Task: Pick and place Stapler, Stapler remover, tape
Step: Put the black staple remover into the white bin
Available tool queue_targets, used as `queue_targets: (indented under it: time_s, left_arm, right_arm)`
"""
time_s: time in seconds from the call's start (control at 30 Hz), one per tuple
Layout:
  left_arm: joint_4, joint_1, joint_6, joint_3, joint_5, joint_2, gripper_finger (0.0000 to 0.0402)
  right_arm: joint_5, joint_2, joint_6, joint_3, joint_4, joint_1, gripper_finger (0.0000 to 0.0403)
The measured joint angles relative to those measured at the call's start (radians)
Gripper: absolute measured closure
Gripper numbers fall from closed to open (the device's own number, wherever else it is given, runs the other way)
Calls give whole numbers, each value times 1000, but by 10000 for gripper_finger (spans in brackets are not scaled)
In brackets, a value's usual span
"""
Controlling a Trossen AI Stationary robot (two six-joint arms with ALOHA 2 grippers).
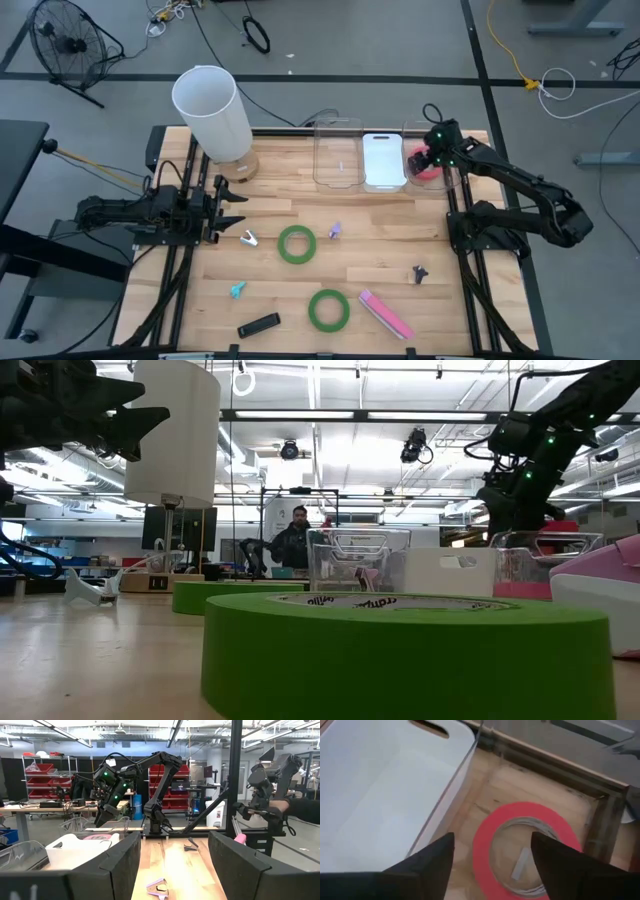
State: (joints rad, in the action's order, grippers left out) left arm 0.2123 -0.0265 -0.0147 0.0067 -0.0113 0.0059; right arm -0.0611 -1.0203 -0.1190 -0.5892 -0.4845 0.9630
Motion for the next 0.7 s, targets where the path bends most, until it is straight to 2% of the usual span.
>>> queue_targets:
  time_s: [0.17, 0.23, 0.33, 0.43, 0.5, 0.7]
  left_arm:
    - [0, 0, 0, 0, 0, 0, 165]
    - [0, 0, 0, 0, 0, 0, 165]
    - [0, 0, 0, 0, 0, 0, 165]
    - [0, 0, 0, 0, 0, 0, 165]
    - [0, 0, 0, 0, 0, 0, 165]
    - [0, 0, 0, 0, 0, 0, 165]
  right_arm:
    - [38, 13, -12, -28, 7, -1, 139]
    - [107, 23, -27, -60, 5, -12, 146]
    - [269, 39, -46, -109, 7, -61, 157]
    - [389, 47, -68, -146, 11, -146, 166]
    - [429, 50, -90, -156, 19, -218, 171]
    - [423, 52, -184, -159, 61, -497, 181]
